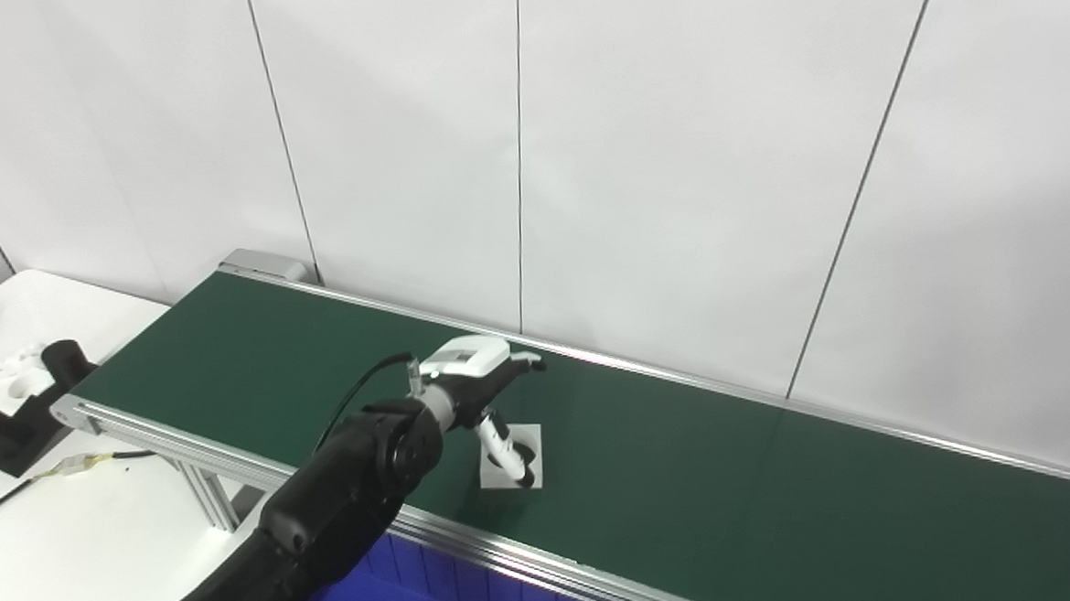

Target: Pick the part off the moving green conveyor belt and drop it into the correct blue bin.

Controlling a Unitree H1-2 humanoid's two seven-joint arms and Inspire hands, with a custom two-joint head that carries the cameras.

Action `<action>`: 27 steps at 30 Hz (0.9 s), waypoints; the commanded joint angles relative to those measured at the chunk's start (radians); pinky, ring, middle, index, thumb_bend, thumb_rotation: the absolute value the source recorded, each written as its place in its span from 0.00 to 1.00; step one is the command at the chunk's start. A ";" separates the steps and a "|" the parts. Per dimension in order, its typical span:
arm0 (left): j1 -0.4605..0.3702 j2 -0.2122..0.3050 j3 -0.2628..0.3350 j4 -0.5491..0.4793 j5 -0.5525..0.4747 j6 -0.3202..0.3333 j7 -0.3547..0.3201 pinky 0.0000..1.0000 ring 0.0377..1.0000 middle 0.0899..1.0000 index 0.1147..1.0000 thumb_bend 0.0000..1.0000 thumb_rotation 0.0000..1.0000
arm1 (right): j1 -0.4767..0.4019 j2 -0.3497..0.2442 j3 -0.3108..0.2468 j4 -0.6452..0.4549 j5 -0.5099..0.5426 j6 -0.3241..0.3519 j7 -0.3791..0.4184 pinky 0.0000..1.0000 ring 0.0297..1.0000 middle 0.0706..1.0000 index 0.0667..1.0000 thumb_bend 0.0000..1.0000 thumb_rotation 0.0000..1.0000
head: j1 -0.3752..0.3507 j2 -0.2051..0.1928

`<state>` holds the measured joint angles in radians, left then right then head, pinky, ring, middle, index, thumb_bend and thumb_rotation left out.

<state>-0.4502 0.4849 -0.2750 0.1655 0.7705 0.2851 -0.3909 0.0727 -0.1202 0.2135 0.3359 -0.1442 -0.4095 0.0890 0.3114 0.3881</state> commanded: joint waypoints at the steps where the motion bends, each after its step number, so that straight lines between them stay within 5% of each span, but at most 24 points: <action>1: -0.019 0.022 0.011 -0.005 0.007 -0.001 0.044 0.83 0.88 0.90 0.90 0.93 0.23 | -0.003 0.005 -0.002 -0.035 0.002 -0.058 -0.013 0.67 0.73 0.77 0.85 0.70 0.44 | -0.003 0.002; 15: 0.021 -0.031 -0.041 0.096 0.004 -0.033 0.129 0.82 0.86 0.90 0.91 0.95 0.24 | 0.005 0.008 0.002 -0.050 -0.001 -0.059 -0.012 0.67 0.73 0.77 0.86 0.70 0.44 | -0.018 0.009; 27: -0.032 -0.089 -0.092 0.218 -0.001 -0.059 0.214 0.80 0.86 0.91 0.92 0.96 0.28 | 0.010 0.015 0.007 -0.057 -0.009 -0.058 -0.022 0.66 0.73 0.76 0.86 0.70 0.44 | -0.030 0.010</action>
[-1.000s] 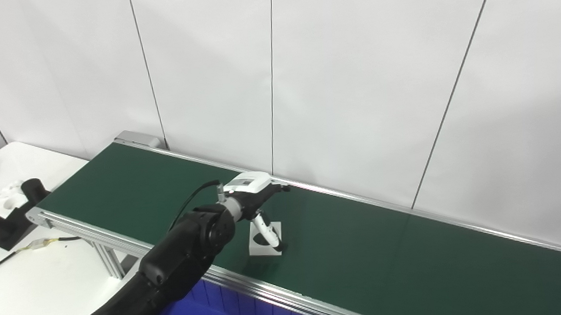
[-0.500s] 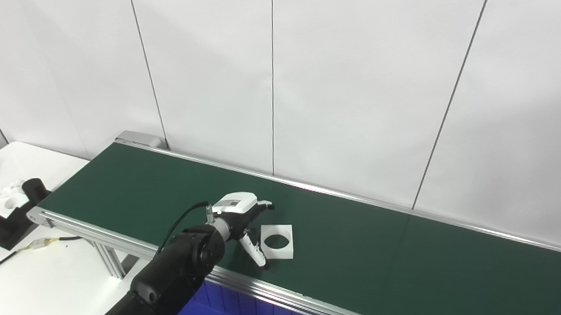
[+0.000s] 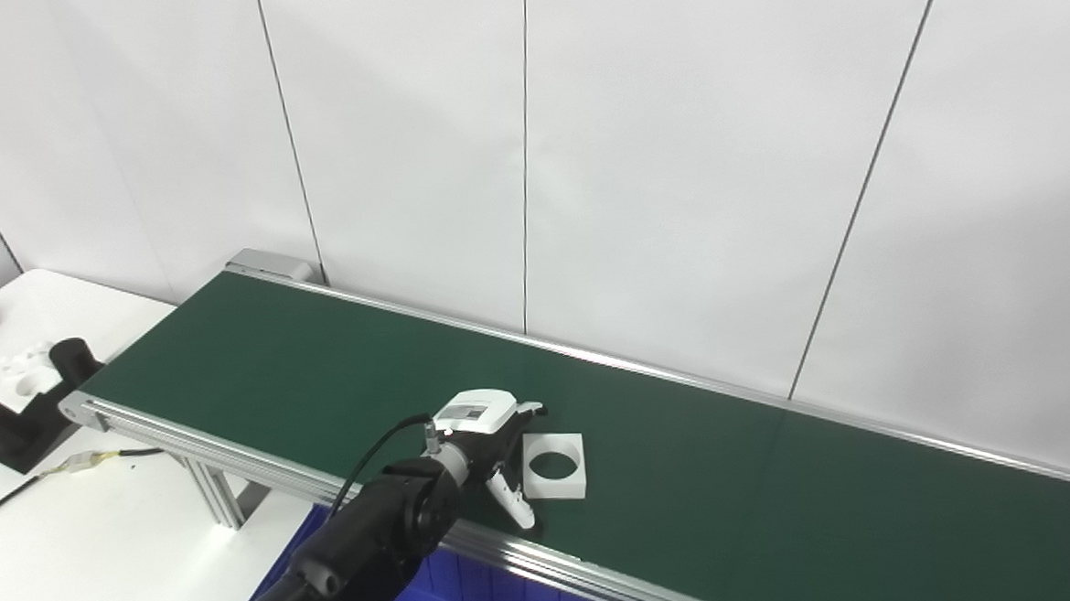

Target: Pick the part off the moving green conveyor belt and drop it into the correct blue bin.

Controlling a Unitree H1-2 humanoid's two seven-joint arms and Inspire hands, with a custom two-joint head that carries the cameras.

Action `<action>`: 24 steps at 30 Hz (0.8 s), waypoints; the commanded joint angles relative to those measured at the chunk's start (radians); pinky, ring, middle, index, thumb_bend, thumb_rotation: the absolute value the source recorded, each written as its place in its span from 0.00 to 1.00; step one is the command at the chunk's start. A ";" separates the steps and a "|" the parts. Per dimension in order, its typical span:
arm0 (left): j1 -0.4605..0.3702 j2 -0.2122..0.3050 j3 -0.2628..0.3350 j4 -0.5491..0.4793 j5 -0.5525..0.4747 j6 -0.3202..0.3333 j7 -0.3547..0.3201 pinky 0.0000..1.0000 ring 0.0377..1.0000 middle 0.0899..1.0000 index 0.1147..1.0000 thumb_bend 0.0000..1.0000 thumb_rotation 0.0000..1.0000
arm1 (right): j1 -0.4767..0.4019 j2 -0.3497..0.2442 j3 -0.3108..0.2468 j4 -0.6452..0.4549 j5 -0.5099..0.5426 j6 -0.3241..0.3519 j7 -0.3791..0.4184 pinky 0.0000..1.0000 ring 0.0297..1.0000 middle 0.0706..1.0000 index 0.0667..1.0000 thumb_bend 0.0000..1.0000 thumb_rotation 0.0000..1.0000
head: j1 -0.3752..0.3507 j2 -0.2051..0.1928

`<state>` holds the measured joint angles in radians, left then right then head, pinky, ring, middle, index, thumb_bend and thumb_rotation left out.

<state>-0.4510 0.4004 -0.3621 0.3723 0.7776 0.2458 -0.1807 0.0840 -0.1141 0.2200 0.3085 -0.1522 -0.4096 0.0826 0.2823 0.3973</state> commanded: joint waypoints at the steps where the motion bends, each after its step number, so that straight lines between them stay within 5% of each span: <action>1: -0.036 -0.009 -0.002 0.017 -0.018 -0.023 0.006 0.80 0.86 0.91 0.93 0.96 0.28 | -0.002 0.009 0.001 -0.029 0.001 -0.058 -0.015 0.66 0.73 0.76 0.85 0.70 0.44 | -0.002 0.001; 20: -0.100 -0.060 -0.023 0.086 -0.042 -0.032 0.011 0.81 0.83 0.85 0.83 0.94 0.26 | -0.005 0.013 0.021 -0.025 -0.004 -0.059 -0.041 0.66 0.73 0.76 0.85 0.70 0.41 | -0.033 0.001; 24: -0.099 -0.066 -0.044 0.125 -0.034 -0.074 0.052 0.72 0.70 0.71 0.69 0.92 0.23 | -0.004 0.016 0.022 -0.029 -0.005 -0.059 -0.043 0.66 0.73 0.76 0.85 0.72 0.41 | -0.039 0.002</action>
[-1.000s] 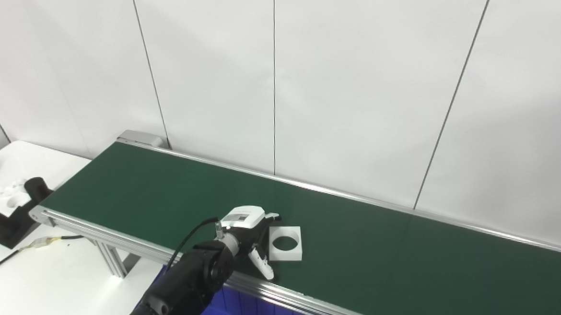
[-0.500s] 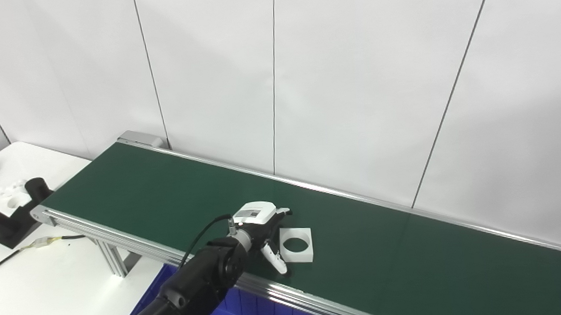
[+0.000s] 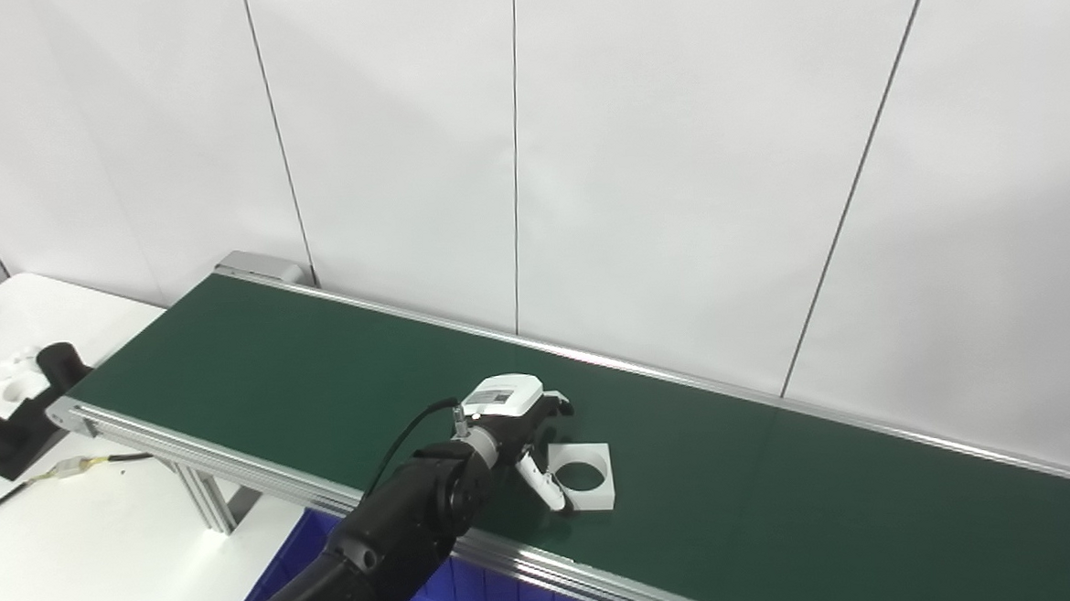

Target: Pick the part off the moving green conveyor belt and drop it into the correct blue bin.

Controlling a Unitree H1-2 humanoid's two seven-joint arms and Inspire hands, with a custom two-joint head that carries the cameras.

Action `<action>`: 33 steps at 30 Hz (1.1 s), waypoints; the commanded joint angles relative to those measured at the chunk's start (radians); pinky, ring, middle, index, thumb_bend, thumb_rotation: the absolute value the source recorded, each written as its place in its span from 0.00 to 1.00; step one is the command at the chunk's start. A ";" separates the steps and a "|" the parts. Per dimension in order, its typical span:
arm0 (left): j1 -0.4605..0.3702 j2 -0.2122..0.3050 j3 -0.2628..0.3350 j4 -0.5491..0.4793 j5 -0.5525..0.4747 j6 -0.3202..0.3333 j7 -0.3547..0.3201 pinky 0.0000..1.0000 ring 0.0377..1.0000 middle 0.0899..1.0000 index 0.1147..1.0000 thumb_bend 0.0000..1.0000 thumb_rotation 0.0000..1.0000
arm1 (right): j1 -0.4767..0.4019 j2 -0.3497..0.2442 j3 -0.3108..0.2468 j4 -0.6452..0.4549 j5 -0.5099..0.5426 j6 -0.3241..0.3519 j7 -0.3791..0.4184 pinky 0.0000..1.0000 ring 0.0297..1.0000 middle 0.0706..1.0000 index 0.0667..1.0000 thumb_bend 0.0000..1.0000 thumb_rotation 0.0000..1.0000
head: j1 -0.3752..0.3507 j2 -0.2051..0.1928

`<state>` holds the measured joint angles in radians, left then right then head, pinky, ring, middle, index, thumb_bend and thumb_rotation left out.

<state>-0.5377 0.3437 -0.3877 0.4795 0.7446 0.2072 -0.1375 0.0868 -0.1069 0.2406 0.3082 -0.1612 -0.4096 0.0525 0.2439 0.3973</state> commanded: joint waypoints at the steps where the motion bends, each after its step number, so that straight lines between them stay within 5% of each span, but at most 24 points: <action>1: -0.012 -0.011 -0.022 0.027 -0.001 -0.045 0.019 0.69 0.67 0.68 0.67 0.92 0.22 | -0.006 0.010 0.001 -0.029 0.004 -0.059 -0.014 0.66 0.73 0.76 0.85 0.72 0.42 | -0.001 0.002; 6: -0.005 -0.036 -0.045 0.099 0.001 -0.119 0.111 0.61 0.57 0.57 0.52 0.91 0.12 | -0.004 0.014 0.001 -0.033 -0.001 -0.059 -0.016 0.67 0.74 0.76 0.85 0.74 0.43 | -0.012 0.002; 7: -0.002 -0.041 -0.050 0.110 -0.001 -0.132 0.122 0.61 0.56 0.55 0.46 0.68 0.09 | -0.003 0.016 0.001 -0.034 -0.003 -0.059 -0.017 0.67 0.74 0.76 0.85 0.73 0.42 | -0.015 0.003; 8: 0.000 -0.046 -0.056 0.119 -0.002 -0.144 0.129 0.61 0.55 0.54 0.44 0.58 0.07 | -0.002 0.017 0.001 -0.035 -0.004 -0.059 -0.018 0.67 0.74 0.76 0.85 0.73 0.42 | -0.017 0.004; 10: 0.003 -0.053 -0.072 0.136 0.001 -0.158 0.138 0.61 0.54 0.54 0.43 0.54 0.07 | -0.001 0.022 -0.001 -0.039 -0.007 -0.059 -0.020 0.67 0.74 0.76 0.85 0.73 0.41 | -0.022 0.007; 21: 0.023 -0.084 -0.145 0.171 0.016 -0.174 0.171 0.60 0.55 0.53 0.43 0.52 0.07 | 0.004 0.029 0.000 -0.050 -0.013 -0.058 -0.030 0.66 0.73 0.75 0.85 0.74 0.41 | -0.042 0.012; 33: 0.025 -0.077 -0.157 0.160 0.007 -0.197 0.195 0.69 0.58 0.54 0.42 0.52 0.06 | 0.003 0.031 0.004 -0.047 -0.006 -0.058 -0.032 0.67 0.73 0.76 0.85 0.74 0.40 | -0.051 0.011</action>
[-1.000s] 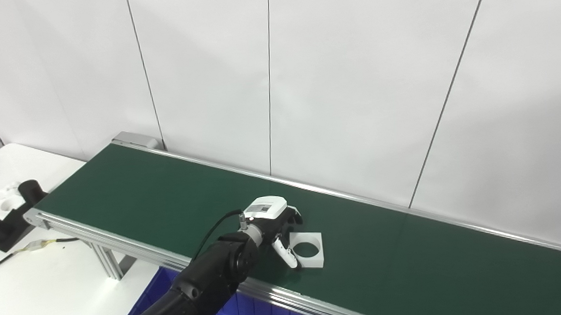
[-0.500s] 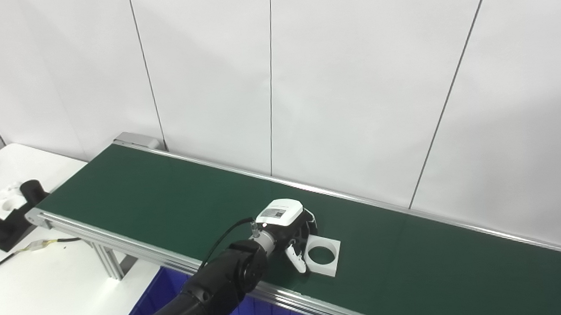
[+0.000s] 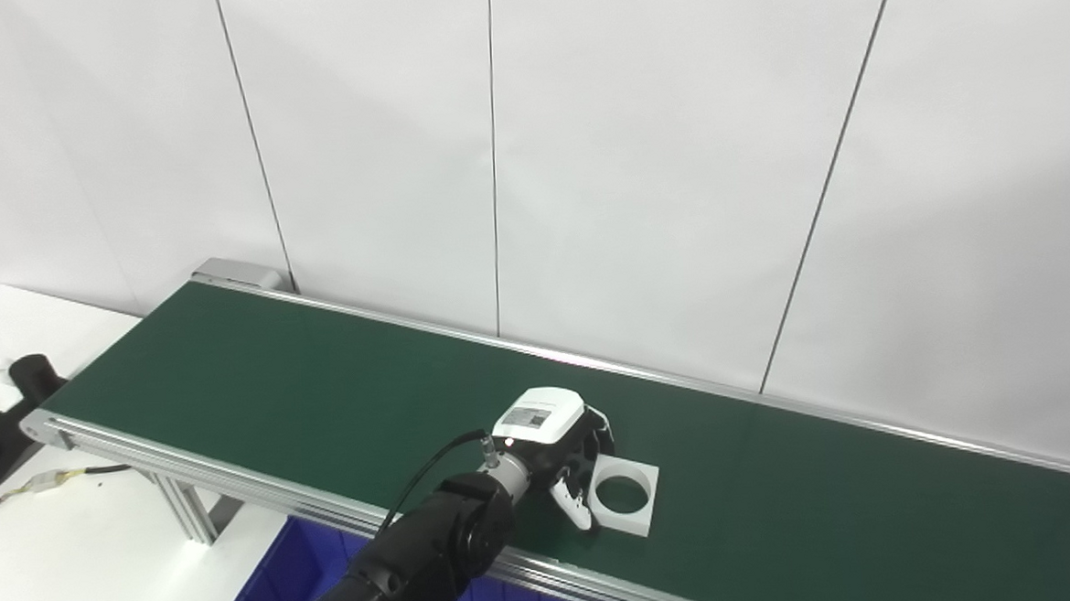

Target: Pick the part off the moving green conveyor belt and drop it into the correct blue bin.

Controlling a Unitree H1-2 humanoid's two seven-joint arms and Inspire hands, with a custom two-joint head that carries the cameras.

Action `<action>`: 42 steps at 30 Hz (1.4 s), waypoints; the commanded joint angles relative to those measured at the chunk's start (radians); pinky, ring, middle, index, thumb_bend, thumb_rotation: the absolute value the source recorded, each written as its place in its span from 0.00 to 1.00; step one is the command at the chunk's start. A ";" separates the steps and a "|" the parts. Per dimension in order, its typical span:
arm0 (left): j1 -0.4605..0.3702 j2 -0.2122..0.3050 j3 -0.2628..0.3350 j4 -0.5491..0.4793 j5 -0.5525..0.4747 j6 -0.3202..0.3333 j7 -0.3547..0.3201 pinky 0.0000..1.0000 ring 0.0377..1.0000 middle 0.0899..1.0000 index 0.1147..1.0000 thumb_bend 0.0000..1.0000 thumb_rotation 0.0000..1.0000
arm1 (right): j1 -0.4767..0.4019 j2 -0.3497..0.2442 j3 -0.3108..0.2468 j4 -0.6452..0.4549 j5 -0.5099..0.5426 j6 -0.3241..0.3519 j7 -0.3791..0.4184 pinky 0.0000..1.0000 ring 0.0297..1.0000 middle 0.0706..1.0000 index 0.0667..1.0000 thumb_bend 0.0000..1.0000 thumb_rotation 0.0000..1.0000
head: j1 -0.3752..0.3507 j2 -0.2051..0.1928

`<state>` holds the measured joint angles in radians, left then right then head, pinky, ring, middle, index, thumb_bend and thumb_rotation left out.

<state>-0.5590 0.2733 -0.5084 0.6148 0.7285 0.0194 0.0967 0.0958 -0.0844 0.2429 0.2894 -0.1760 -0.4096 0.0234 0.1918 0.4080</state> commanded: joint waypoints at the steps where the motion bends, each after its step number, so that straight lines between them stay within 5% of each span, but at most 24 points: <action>1: 0.047 -0.005 -0.036 0.023 0.022 -0.012 -0.037 0.68 0.58 0.54 0.42 0.52 0.06 | -0.007 0.009 0.002 -0.027 0.007 -0.059 -0.004 0.67 0.73 0.76 0.85 0.74 0.39 | 0.000 0.000; 11: 0.055 0.012 -0.015 -0.055 0.018 0.004 -0.027 0.67 0.56 0.51 0.42 0.52 0.06 | -0.012 0.007 0.001 -0.018 0.005 -0.059 -0.004 0.67 0.73 0.75 0.85 0.75 0.40 | -0.004 -0.003; 24: 0.036 0.060 0.081 -0.237 -0.019 0.054 -0.140 0.60 0.48 0.47 0.40 0.52 0.00 | -0.019 0.004 0.002 -0.009 0.001 -0.059 -0.005 0.66 0.73 0.75 0.85 0.74 0.37 | -0.004 -0.008; 34: 0.051 0.067 0.182 -0.395 -0.053 0.137 -0.213 0.73 0.55 0.48 0.38 0.52 0.00 | -0.022 0.002 0.001 -0.001 0.008 -0.059 -0.001 0.67 0.73 0.75 0.85 0.75 0.37 | -0.004 -0.008; 42: 0.089 0.078 0.223 -0.515 -0.039 0.153 -0.211 0.72 0.56 0.49 0.37 0.52 0.00 | -0.018 -0.004 -0.001 -0.007 0.007 -0.059 -0.001 0.67 0.73 0.75 0.85 0.76 0.38 | 0.002 -0.002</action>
<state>-0.4538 0.3323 -0.3030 0.1468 0.6801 0.1725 -0.1304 0.0842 -0.0894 0.2431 0.3043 -0.1760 -0.4096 0.0231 0.1933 0.4050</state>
